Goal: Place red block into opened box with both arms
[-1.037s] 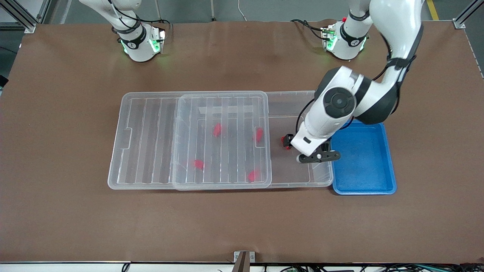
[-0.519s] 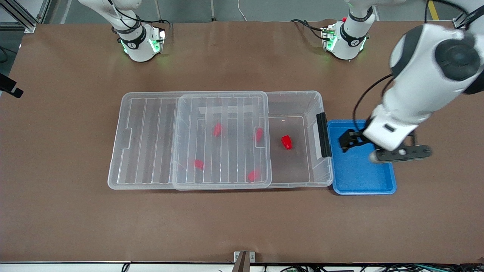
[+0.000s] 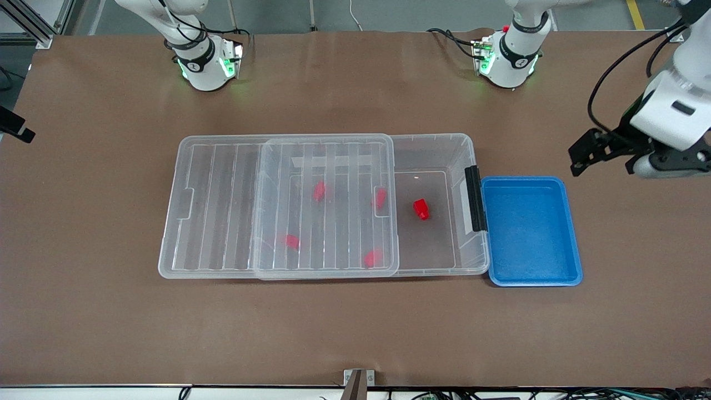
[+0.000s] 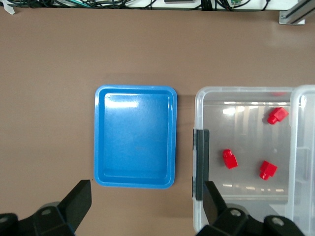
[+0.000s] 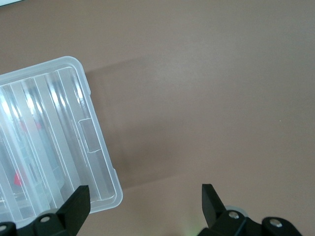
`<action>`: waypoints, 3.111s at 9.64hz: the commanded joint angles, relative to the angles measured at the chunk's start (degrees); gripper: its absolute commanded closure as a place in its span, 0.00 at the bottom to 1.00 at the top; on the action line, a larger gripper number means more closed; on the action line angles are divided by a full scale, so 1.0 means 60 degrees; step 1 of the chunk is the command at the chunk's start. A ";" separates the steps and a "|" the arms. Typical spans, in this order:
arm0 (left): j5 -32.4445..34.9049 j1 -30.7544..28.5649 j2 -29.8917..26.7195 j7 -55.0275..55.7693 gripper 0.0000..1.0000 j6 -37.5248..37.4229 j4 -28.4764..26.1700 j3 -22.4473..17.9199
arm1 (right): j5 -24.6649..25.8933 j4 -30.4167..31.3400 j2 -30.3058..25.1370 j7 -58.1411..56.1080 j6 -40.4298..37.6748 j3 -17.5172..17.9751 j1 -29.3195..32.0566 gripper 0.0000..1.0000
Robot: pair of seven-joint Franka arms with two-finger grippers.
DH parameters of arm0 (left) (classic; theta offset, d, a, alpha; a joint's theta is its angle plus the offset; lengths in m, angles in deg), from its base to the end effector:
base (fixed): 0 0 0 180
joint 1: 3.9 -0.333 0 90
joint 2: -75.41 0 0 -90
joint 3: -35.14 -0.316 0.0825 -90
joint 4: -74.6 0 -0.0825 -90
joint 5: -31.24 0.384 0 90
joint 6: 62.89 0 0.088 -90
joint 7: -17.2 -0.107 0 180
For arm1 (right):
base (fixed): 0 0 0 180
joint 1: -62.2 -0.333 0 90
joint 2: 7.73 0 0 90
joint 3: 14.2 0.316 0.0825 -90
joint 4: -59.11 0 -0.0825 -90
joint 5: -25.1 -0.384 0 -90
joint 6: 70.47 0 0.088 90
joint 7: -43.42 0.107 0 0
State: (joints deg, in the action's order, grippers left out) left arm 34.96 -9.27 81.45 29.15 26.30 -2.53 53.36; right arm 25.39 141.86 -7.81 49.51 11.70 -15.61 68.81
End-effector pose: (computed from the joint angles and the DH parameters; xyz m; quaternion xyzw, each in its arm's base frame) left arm 0.5733 -0.1111 0.6718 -0.9983 0.0039 -0.0572 0.0038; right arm 0.5341 -0.0759 0.6722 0.9924 -0.1232 -0.0044 0.0024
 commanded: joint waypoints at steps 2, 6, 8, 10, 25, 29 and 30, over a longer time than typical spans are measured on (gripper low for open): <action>-0.0401 0.0351 -0.1632 -0.1826 0.00 -0.0420 -0.1995 -0.1511 | 0.0127 0.0124 -0.0148 -0.0150 -0.0072 0.0015 0.0041 0.00; -0.0459 0.0455 -0.2090 -0.1757 0.00 -0.0906 -0.2350 -0.1792 | 0.0097 0.0124 -0.0148 -0.0150 -0.0116 0.0015 0.0041 0.00; -0.0620 0.0426 -0.2075 -0.1860 0.00 -0.0906 -0.2350 -0.1792 | 0.0068 0.0124 -0.0148 -0.0150 -0.0101 0.0015 0.0085 0.00; -0.0635 0.0425 -0.2046 -0.1860 0.00 -0.0891 -0.2350 -0.1792 | 0.0039 0.0124 -0.0148 -0.0150 -0.0130 0.0001 0.0085 0.00; -0.0621 0.0396 -0.1841 -0.1698 0.00 -0.0891 -0.2175 -0.1748 | -0.0049 0.4644 0.1184 -0.2685 0.5003 0.0088 -0.0207 1.00; -0.0621 0.0396 -0.1783 -0.1698 0.00 -0.0847 -0.2160 -0.1748 | -0.0399 0.5295 0.1931 -0.2685 0.5978 0.0103 -0.0953 1.00; -0.0635 0.0381 -0.1782 -0.1698 0.00 -0.0862 -0.2145 -0.1748 | -0.0473 0.5295 0.2063 -0.2685 0.5978 0.0103 -0.1085 1.00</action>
State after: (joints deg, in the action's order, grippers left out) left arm 32.16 -6.82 69.78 18.61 21.22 -14.64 42.85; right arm 23.87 173.06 4.38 34.03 46.99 -14.87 63.09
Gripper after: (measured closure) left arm 0.000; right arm 0.991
